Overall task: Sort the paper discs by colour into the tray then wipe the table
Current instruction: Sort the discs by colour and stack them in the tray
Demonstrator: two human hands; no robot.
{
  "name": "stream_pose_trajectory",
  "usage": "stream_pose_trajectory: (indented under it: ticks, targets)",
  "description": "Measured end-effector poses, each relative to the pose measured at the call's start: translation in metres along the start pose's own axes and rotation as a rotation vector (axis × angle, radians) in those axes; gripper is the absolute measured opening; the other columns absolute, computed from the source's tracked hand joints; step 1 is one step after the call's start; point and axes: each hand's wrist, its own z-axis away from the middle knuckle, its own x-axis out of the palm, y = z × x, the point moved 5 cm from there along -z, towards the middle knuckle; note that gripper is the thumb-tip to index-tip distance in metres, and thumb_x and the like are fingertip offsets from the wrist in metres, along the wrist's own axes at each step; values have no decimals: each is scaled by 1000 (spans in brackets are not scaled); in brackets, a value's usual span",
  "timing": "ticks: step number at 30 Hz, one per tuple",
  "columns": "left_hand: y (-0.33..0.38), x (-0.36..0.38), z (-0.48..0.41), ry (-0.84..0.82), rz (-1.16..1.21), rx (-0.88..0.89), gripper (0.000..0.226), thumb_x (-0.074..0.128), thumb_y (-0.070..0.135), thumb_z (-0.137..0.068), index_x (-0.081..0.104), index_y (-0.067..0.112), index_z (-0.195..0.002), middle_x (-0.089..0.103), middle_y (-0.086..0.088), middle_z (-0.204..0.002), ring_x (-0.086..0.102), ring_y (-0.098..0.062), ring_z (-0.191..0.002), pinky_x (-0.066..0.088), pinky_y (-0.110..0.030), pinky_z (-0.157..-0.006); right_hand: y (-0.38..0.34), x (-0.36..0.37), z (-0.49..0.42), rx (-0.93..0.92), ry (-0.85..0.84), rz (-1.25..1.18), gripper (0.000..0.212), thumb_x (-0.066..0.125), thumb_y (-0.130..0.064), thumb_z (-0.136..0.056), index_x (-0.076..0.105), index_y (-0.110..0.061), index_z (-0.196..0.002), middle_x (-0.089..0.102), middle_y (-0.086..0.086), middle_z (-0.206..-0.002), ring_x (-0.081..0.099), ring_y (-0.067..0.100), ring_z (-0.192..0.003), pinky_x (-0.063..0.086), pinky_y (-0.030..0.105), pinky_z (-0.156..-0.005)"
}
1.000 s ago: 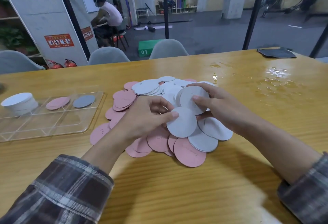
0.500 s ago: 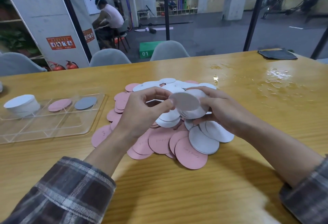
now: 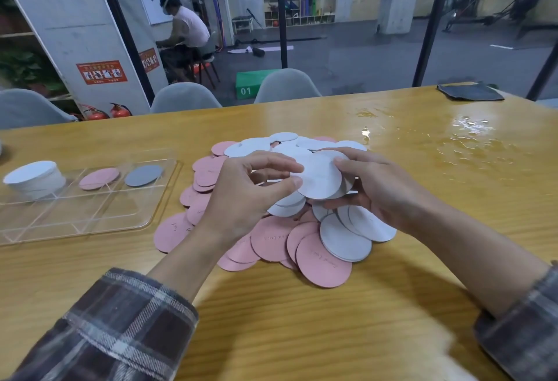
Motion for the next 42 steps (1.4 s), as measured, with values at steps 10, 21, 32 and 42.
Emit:
stream_pose_trajectory:
  ticks: [10, 21, 32, 42]
  targets:
    - [-5, -1, -3, 57, -51, 3, 15, 81, 3, -85, 80, 14, -94, 80, 8, -96, 75, -9, -87, 53, -17, -74, 0, 6, 2, -4, -72, 77, 26, 51, -21, -107, 71, -19, -122, 74, 13, -114, 73, 37, -99, 62, 38, -75]
    - [10, 20, -7, 150, -172, 203, 15, 80, 6, -88, 78, 17, -98, 76, 10, -98, 73, -9, -89, 57, -20, -75, -4, -3, -1, -104, -139, 186, 32, 55, -14, -105, 60, -17, -137, 71, 13, -122, 76, 30, -98, 63, 38, -79]
    - [-7, 76, -1, -229, -523, 226, 30, 81, 48, -85, 78, 28, -108, 61, 13, -94, 59, 0, -88, 46, -17, -79, -20, -47, -6, -179, 164, 296, 20, 56, -16, -105, 65, -28, -117, 65, 5, -118, 73, 30, -94, 65, 41, -77]
    - [-11, 76, -2, -326, -602, 98, 44, 82, 42, -85, 72, 34, -127, 51, 12, -102, 51, 2, -95, 41, -18, -85, -17, -49, -6, -161, 191, 315, 23, 53, -16, -106, 64, -22, -125, 64, 3, -118, 67, 18, -91, 62, 34, -66]
